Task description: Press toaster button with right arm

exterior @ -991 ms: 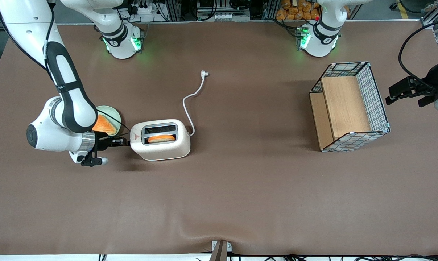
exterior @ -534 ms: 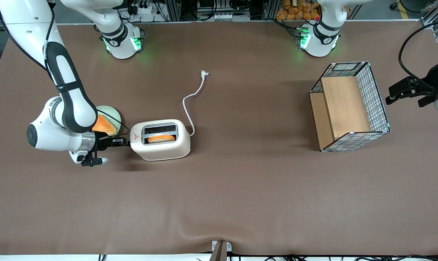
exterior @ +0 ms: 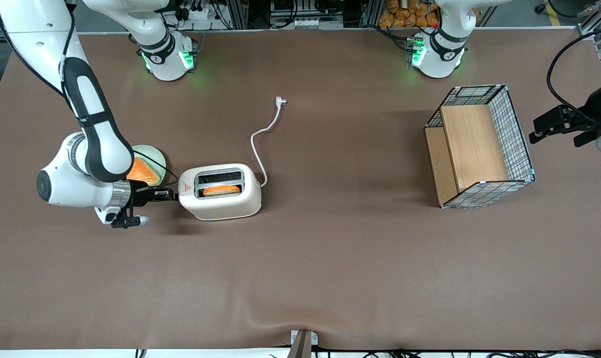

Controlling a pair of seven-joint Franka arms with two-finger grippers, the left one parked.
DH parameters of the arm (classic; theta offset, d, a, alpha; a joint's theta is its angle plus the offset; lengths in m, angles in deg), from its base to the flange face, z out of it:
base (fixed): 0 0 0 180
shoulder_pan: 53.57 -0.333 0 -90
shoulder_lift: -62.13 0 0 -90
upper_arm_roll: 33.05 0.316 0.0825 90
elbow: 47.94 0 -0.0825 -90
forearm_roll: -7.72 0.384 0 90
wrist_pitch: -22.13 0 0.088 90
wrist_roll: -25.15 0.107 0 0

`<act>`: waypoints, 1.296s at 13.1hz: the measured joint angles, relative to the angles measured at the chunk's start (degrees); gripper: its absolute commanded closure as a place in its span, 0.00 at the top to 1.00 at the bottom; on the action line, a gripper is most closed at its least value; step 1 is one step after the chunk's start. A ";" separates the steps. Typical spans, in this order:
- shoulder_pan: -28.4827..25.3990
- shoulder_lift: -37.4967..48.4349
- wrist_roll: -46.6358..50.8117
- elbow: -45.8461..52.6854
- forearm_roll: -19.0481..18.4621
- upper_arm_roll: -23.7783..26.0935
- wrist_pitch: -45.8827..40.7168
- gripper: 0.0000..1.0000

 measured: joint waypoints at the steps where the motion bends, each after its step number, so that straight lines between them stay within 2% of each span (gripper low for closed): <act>1: 0.00 0.00 0.00 0.00 0.01 0.00 0.00 0.00; 17: 0.00 0.00 -0.98 0.19 0.04 -0.06 -0.10 0.00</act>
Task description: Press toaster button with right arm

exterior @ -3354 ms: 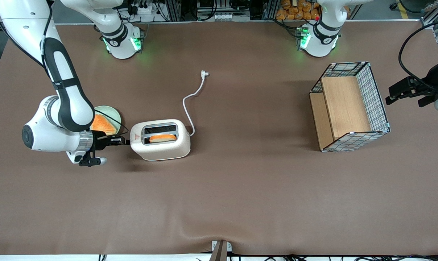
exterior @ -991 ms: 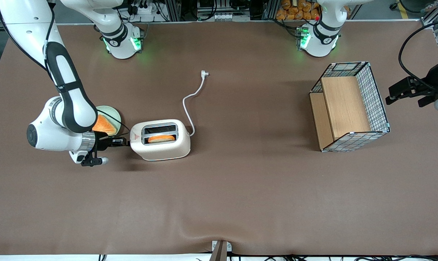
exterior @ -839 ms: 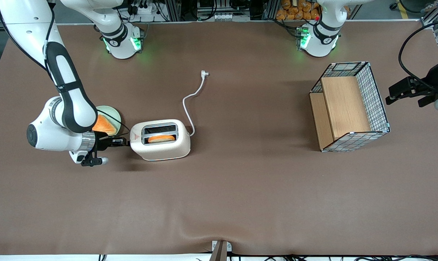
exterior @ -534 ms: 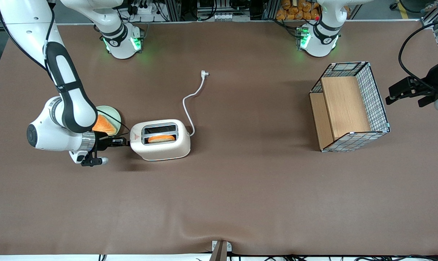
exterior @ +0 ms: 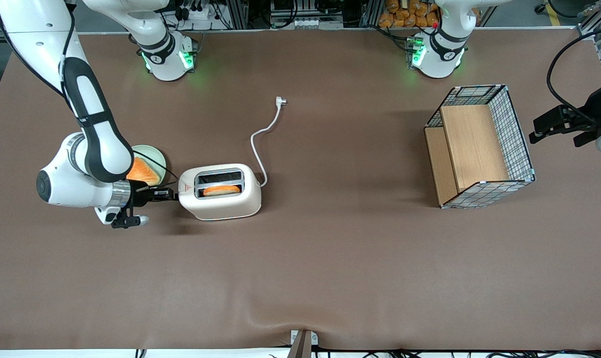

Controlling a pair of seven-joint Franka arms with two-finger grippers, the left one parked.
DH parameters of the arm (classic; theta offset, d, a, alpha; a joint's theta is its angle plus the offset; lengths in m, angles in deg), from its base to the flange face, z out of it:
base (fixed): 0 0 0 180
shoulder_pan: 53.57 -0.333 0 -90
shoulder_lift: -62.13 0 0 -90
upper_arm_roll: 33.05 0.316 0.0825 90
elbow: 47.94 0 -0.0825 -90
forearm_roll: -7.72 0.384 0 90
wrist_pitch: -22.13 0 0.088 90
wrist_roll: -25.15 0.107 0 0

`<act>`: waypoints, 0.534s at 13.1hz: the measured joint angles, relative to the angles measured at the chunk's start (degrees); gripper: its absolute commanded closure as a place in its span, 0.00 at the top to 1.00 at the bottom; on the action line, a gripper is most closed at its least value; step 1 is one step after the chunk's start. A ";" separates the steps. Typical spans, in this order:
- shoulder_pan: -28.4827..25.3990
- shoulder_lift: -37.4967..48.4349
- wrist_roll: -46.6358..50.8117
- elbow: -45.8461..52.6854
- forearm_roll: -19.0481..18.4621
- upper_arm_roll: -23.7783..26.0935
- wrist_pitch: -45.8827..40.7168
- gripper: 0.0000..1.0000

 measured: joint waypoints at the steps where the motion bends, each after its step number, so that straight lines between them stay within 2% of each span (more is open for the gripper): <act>1: 0.00 -0.02 -0.06 0.17 0.00 -0.06 0.15 0.00; 5: 0.15 -0.26 -0.27 2.03 0.00 -0.39 -0.53 0.00; 6: 0.33 -0.35 -0.42 2.80 -0.07 -0.47 -1.07 0.09; 7: 0.58 -0.44 -0.72 3.65 -0.30 -0.58 -1.76 0.53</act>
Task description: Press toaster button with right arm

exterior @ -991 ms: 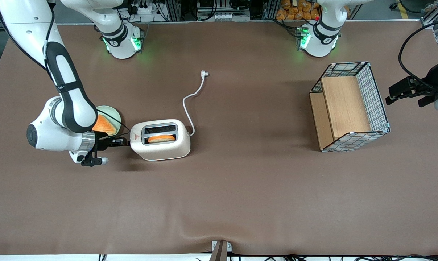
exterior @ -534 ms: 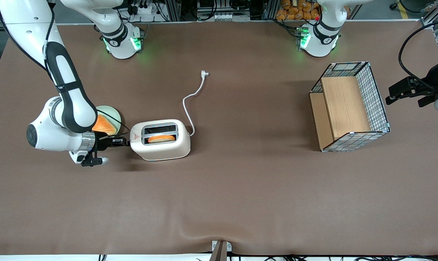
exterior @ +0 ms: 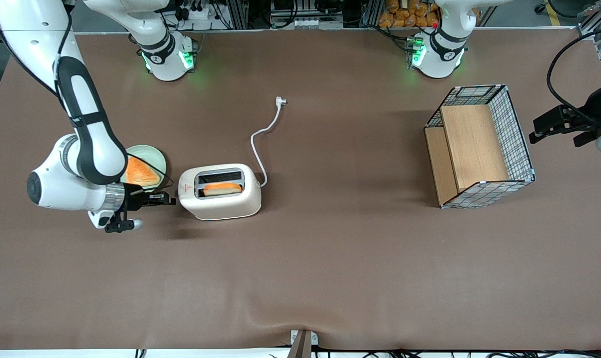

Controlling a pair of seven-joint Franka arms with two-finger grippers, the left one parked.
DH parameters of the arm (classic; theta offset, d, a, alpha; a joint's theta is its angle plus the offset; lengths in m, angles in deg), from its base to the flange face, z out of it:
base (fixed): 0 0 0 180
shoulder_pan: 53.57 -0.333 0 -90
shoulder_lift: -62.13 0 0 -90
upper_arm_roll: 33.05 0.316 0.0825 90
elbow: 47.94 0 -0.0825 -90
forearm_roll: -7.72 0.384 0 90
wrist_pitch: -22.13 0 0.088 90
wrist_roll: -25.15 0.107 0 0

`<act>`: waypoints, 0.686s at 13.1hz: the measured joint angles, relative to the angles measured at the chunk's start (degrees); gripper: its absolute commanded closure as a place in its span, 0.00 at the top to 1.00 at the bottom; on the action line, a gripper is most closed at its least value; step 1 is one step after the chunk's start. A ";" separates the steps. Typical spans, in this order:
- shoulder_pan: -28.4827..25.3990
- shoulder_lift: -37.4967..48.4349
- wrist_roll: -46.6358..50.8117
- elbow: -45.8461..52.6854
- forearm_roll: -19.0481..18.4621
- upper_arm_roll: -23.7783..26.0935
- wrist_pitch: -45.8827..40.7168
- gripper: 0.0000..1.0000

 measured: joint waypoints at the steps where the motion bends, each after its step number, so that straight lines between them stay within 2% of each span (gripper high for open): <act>1: 0.24 -0.07 -0.18 0.89 -0.37 -0.12 -0.69 0.99; 6: 0.71 -0.17 -0.38 3.30 -1.23 -0.30 -2.16 1.00; 9: 1.05 -0.18 -0.46 8.21 -7.46 -0.33 -5.27 1.00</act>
